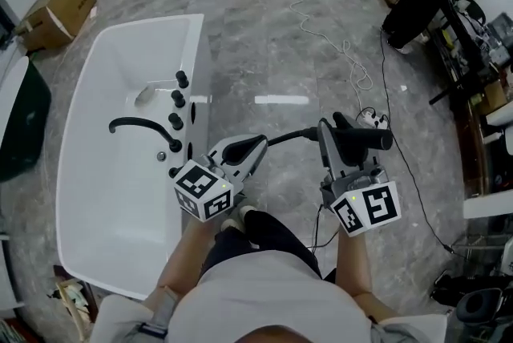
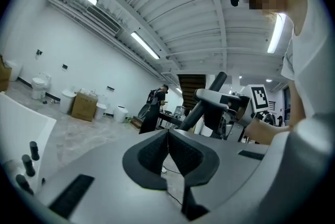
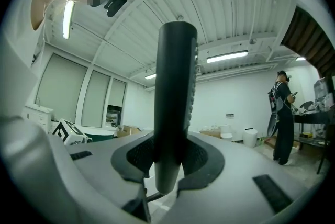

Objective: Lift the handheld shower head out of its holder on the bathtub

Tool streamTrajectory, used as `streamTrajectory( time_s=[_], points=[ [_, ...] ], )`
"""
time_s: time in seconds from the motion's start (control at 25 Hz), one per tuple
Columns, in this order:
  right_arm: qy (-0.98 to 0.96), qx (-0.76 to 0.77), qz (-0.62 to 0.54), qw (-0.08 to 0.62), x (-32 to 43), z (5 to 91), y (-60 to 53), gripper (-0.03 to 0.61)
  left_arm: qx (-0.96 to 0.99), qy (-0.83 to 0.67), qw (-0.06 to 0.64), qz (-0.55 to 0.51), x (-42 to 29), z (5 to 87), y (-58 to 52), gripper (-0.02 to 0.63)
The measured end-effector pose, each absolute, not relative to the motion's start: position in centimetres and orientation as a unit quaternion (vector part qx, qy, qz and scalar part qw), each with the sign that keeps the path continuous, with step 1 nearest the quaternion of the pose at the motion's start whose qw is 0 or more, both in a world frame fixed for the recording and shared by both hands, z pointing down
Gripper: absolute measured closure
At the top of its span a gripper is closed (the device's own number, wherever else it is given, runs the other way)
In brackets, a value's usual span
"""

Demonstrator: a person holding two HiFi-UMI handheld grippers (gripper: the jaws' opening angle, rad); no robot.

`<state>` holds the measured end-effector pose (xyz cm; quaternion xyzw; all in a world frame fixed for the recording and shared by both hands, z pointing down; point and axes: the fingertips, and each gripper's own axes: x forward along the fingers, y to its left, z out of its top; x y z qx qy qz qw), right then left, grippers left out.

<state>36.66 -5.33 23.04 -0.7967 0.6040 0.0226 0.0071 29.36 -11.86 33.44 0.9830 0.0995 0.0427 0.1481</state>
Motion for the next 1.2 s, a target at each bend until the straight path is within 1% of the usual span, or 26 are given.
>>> streamTrajectory(
  time_s=[0.32, 0.56, 0.68, 1.2],
  points=[
    [0.528, -0.849, 0.019, 0.005, 41.0, 23.2, 1.0, 0.46, 0.971, 0.178, 0.151, 0.058, 33.2, 33.8, -7.0, 0.602],
    [0.48, -0.877, 0.022, 0.003, 42.9, 23.2, 5.1, 0.46, 0.963, 0.217, 0.148, 0.065, 34.5, 34.1, -4.2, 0.601],
    [0.473, -0.881, 0.015, 0.013, 43.1, 23.5, 6.1, 0.46, 0.961, 0.224, 0.147, 0.067, 34.9, 34.1, -3.5, 0.601],
    [0.502, -0.865, -0.001, -0.015, 41.5, 25.4, 5.0, 0.459, 0.96, 0.226, 0.149, 0.074, 35.1, 34.9, -2.5, 0.601]
  ],
)
